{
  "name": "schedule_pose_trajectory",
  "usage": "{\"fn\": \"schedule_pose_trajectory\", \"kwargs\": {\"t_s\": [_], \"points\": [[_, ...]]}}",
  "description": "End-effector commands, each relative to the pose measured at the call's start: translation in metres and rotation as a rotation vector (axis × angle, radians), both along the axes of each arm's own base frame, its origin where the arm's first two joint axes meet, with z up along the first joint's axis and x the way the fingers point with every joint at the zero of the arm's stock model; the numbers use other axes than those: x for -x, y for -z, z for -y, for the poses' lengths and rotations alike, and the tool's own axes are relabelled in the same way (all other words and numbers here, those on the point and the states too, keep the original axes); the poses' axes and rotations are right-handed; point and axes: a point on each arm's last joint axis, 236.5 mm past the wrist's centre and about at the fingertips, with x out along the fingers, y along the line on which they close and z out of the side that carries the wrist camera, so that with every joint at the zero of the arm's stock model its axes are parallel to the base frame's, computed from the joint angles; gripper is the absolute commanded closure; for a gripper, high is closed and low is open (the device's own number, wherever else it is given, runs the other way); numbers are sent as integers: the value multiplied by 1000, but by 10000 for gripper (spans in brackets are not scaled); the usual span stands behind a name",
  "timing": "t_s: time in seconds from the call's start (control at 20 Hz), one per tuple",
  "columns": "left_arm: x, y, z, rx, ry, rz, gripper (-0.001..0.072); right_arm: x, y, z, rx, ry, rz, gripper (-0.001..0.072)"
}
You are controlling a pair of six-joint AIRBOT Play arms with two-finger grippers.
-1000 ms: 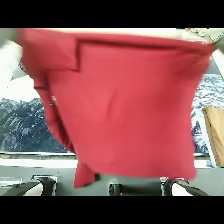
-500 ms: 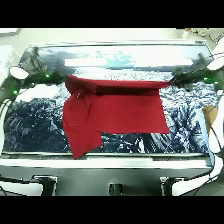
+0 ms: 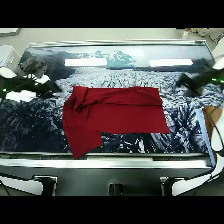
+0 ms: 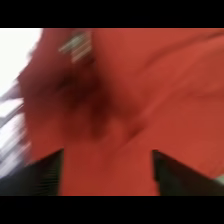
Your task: Fold the clothes and pants, and hang the long-sleeved shirts on hangers.
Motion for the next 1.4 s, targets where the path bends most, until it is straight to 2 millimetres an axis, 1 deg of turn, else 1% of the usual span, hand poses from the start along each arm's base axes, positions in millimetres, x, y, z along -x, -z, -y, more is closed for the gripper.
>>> {"fn": "schedule_pose_trajectory", "kwargs": {"t_s": [0.0, 0.05, 0.1, 0.15, 0.25, 0.35, 0.4, 0.6, 0.65, 0.7, 0.75, 0.8, 0.85, 0.9, 0.95, 1.0, 1.1, 1.15, 1.25, 1.35], "points": [[79, 40, -51, -29, -57, -283, 262, 96, 5, 43, 12, 23, -297, 99], [93, 58, -45, -5, -58, -316, 260, 108, 9, 41, 4, 23, -319, 99], [104, 73, -33, 34, -39, -330, 247, 114, 13, 39, 2, 16, -318, 99], [112, 86, -16, 88, -17, -330, 182, 118, 16, 37, 2, 20, -315, 99], [117, 104, 5, 137, -20, -317, 183, 125, 20, 33, -2, 20, -314, 99], [119, 116, 15, 134, -17, -322, 196, 129, 20, 31, -7, 4, -323, 100], [119, 119, 19, 134, -11, -326, 223, 130, 19, 30, -9, 2, -327, 100], [113, 128, 42, 134, 16, -318, 228, 133, 19, 29, -15, -5, -341, 100], [112, 130, 46, 125, 22, -312, 314, 134, 18, 29, -16, -10, -344, 100], [112, 130, 50, 121, 33, -308, 546, 135, 19, 29, -13, -12, -348, 101], [113, 128, 53, 121, 51, -304, 682, 138, 21, 31, -6, -12, -360, 102], [113, 127, 53, 121, 56, -301, 683, 141, 26, 32, -1, -8, -373, 103], [112, 124, 52, 120, 55, -294, 684, 146, 36, 23, -34, -10, -391, 103], [111, 121, 52, 117, 53, -284, 684, 152, 48, 8, -95, -25, -405, 103], [110, 119, 51, 116, 51, -278, 684, 153, 61, -9, -165, -45, -390, 103], [110, 117, 51, 116, 50, -273, 684, 152, 75, -21, -214, -49, -366, 103], [110, 112, 52, 117, 54, -269, 684, 146, 102, -31, -243, 5, -321, 126], [111, 110, 52, 119, 56, -267, 684, 143, 111, -35, -255, 27, -299, 156], [110, 106, 53, 121, 50, -262, 684, 139, 124, -43, -282, 42, -267, 159], [109, 104, 52, 119, 50, -255, 684, 137, 131, -53, -335, 51, -275, 159]]}}
